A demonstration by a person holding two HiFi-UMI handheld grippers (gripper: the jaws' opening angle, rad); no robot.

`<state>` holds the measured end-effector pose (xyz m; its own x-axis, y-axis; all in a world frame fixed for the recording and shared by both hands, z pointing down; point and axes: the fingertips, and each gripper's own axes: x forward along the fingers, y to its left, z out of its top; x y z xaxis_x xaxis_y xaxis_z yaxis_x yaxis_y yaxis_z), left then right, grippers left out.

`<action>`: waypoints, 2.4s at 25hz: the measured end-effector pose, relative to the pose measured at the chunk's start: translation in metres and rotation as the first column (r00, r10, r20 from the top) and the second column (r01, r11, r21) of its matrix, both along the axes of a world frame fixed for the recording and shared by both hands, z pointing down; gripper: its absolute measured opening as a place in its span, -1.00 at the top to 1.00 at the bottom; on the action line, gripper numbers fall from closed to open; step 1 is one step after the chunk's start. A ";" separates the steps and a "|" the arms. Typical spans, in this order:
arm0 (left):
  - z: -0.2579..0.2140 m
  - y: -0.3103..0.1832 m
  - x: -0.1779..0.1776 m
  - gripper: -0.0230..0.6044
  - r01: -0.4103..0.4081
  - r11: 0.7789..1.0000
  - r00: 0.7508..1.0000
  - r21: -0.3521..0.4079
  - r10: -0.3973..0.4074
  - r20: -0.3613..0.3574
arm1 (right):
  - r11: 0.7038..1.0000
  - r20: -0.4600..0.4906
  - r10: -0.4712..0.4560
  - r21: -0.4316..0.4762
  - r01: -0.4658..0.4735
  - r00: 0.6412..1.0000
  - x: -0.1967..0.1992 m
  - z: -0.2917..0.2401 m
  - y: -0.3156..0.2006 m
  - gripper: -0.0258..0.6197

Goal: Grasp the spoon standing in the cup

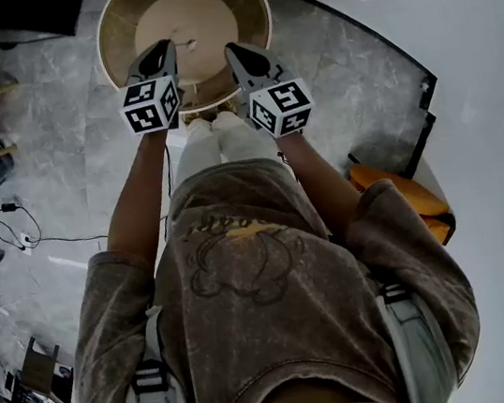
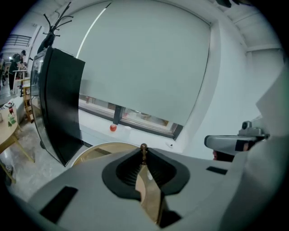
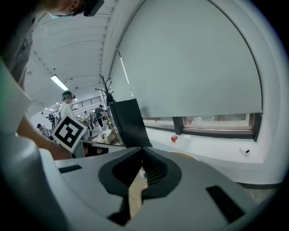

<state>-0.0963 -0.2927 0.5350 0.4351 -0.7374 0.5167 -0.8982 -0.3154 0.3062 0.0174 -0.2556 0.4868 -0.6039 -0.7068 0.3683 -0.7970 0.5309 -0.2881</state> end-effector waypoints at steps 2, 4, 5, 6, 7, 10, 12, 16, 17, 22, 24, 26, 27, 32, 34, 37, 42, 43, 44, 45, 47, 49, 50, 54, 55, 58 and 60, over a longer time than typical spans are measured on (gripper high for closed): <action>-0.021 0.007 0.001 0.76 0.000 1.000 1.000 0.008 0.000 0.006 | 1.000 0.016 -0.017 0.011 0.017 1.000 -0.003 -0.014 0.003 0.86; -0.039 0.014 0.004 0.76 -0.001 1.000 1.000 0.023 0.000 0.006 | 0.999 0.028 -0.034 0.020 0.033 0.999 -0.005 -0.026 0.007 0.86; -0.047 0.018 0.005 0.76 -0.002 0.999 1.000 0.034 0.002 0.006 | 0.999 0.033 -0.040 0.023 0.039 0.999 -0.006 -0.032 0.010 0.86; -0.056 0.021 0.004 0.76 -0.003 0.999 1.000 0.047 0.002 0.007 | 0.999 0.037 -0.045 0.027 0.044 0.998 -0.007 -0.036 0.012 0.86; -0.064 0.024 0.002 0.76 -0.003 0.998 1.000 0.058 0.002 0.004 | 0.998 0.040 -0.049 0.031 0.048 0.998 -0.009 -0.041 0.014 0.86; -0.090 0.032 -0.006 0.76 0.007 0.997 0.999 0.072 -0.004 -0.032 | 0.998 0.041 -0.058 0.038 0.056 0.997 -0.014 -0.055 0.019 0.86; -0.107 0.037 -0.012 0.76 0.012 0.996 0.999 0.092 -0.007 -0.051 | 0.997 0.042 -0.068 0.051 0.066 0.997 -0.014 -0.068 0.021 0.86; -0.134 0.051 -0.019 0.76 0.011 0.989 1.000 0.146 -0.007 -0.024 | 0.992 0.035 -0.089 0.096 0.085 0.995 -0.011 -0.091 0.029 0.86; -0.139 0.054 -0.020 0.76 0.007 0.988 1.000 0.157 -0.006 -0.010 | 0.991 0.032 -0.089 0.105 0.085 0.996 -0.010 -0.097 0.029 0.86; -0.172 0.060 -0.018 0.76 0.006 0.975 1.000 0.223 -0.006 -0.001 | 0.983 0.030 -0.091 0.160 0.085 0.995 -0.002 -0.125 0.028 0.86; -0.181 0.063 -0.017 0.76 0.012 0.968 1.000 0.249 -0.012 -0.004 | 0.983 0.031 -0.087 0.168 0.080 0.996 0.000 -0.128 0.028 0.86; -0.187 0.067 -0.016 0.76 0.009 0.964 1.000 0.265 -0.009 -0.003 | 0.982 0.027 -0.085 0.174 0.079 0.996 0.001 -0.129 0.029 0.86; -0.188 0.069 -0.016 0.76 0.006 0.962 1.000 0.271 -0.006 0.001 | 0.981 0.025 -0.085 0.180 0.079 0.996 0.000 -0.131 0.030 0.86; -0.192 0.078 -0.018 0.76 0.005 0.958 1.000 0.287 -0.008 0.007 | 0.977 0.030 -0.087 0.197 0.080 0.996 -0.003 -0.139 0.035 0.86; -0.192 0.080 -0.018 0.76 0.006 0.958 1.000 0.287 -0.008 0.005 | 0.977 0.032 -0.086 0.199 0.078 0.996 -0.004 -0.140 0.036 0.86; -0.192 0.081 -0.020 0.76 0.004 0.957 1.000 0.289 -0.005 0.003 | 0.977 0.033 -0.084 0.201 0.076 0.996 -0.006 -0.140 0.037 0.86; -0.194 0.082 -0.024 0.76 -0.001 0.955 1.000 0.295 -0.003 0.012 | 0.977 0.039 -0.079 0.201 0.070 0.996 -0.008 -0.142 0.041 0.86; -0.195 0.083 -0.024 0.76 -0.001 0.954 1.000 0.299 -0.003 0.014 | 0.977 0.040 -0.077 0.200 0.068 0.996 -0.008 -0.142 0.042 0.86; -0.196 0.084 -0.023 0.76 -0.002 0.953 1.000 0.303 -0.003 0.015 | 0.978 0.040 -0.076 0.200 0.066 0.996 -0.008 -0.142 0.043 0.86; -0.197 0.085 -0.023 0.76 -0.001 0.952 1.000 0.307 -0.003 0.015 | 0.978 0.039 -0.075 0.200 0.065 0.996 -0.007 -0.142 0.045 0.86; -0.198 0.087 -0.020 0.76 0.000 0.951 1.000 0.309 -0.005 0.012 | 0.977 0.035 -0.075 0.202 0.067 0.997 -0.005 -0.143 0.047 0.86; -0.198 0.090 -0.018 0.76 0.003 0.951 1.000 0.310 -0.007 0.009 | 0.976 0.036 -0.080 0.207 0.071 0.996 -0.005 -0.145 0.051 0.86; -0.199 0.092 -0.017 0.76 0.005 0.951 1.000 0.310 -0.007 0.007 | 0.975 0.038 -0.084 0.210 0.074 0.996 -0.005 -0.146 0.053 0.86; -0.198 0.098 -0.015 0.76 0.006 0.951 1.000 0.308 -0.007 0.004 | 0.974 0.044 -0.095 0.211 0.084 0.994 -0.006 -0.146 0.058 0.86; -0.197 0.099 -0.014 0.76 0.006 0.952 1.000 0.306 -0.007 0.004 | 0.974 0.045 -0.099 0.211 0.087 0.994 -0.006 -0.146 0.058 0.86; -0.196 0.100 -0.015 0.76 0.008 0.954 1.000 0.301 -0.010 0.004 | 0.973 0.047 -0.109 0.210 0.097 0.993 -0.007 -0.146 0.060 0.86; -0.196 0.102 -0.016 0.76 0.012 0.954 1.000 0.301 -0.014 0.006 | 0.973 0.047 -0.115 0.209 0.103 0.992 -0.008 -0.145 0.060 0.86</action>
<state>-0.1125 -0.1907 0.3389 0.4210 -0.8648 0.2736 -0.9050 -0.3800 0.1914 0.0090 -0.1952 0.3418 -0.6975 -0.6926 0.1837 -0.7162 0.6661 -0.2082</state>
